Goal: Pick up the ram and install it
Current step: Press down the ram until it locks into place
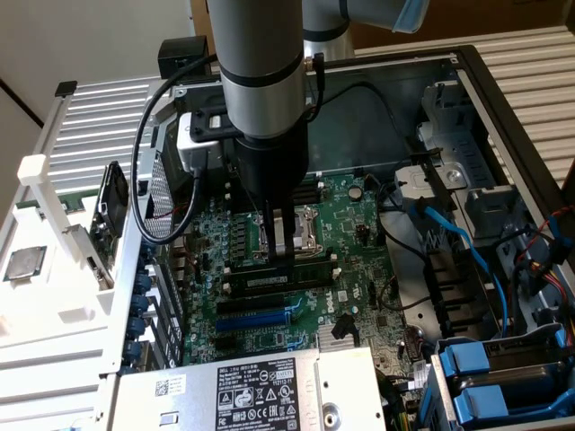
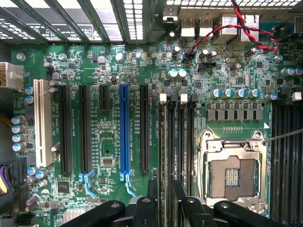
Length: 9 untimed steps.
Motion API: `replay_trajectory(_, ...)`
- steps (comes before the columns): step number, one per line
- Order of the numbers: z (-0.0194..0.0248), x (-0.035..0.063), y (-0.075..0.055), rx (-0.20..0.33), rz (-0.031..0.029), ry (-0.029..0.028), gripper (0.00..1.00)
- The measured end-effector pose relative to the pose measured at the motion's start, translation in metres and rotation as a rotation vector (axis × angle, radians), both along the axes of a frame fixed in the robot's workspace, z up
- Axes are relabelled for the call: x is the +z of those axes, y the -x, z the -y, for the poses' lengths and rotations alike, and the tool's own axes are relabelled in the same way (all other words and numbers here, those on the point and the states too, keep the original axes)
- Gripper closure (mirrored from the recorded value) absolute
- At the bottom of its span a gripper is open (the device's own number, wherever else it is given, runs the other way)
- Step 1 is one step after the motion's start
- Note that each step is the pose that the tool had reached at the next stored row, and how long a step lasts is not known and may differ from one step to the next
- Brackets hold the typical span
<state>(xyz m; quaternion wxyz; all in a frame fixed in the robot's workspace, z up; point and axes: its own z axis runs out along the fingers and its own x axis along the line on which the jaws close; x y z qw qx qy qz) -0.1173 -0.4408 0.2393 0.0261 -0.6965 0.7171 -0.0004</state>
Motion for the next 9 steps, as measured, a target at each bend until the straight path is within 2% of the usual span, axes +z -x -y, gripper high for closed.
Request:
replay_trajectory(5, 0.0000, 0.0000, 0.0000, 0.000, 0.0000, 0.0001, 0.76)
replay_trajectory(7, 0.0000, 0.0000, 0.0000, 0.000, -0.0001, 0.0002, 0.89)
replay_trajectory(9, 0.0000, 0.0001, 0.0000, 0.000, -0.0001, 0.0003, 0.89)
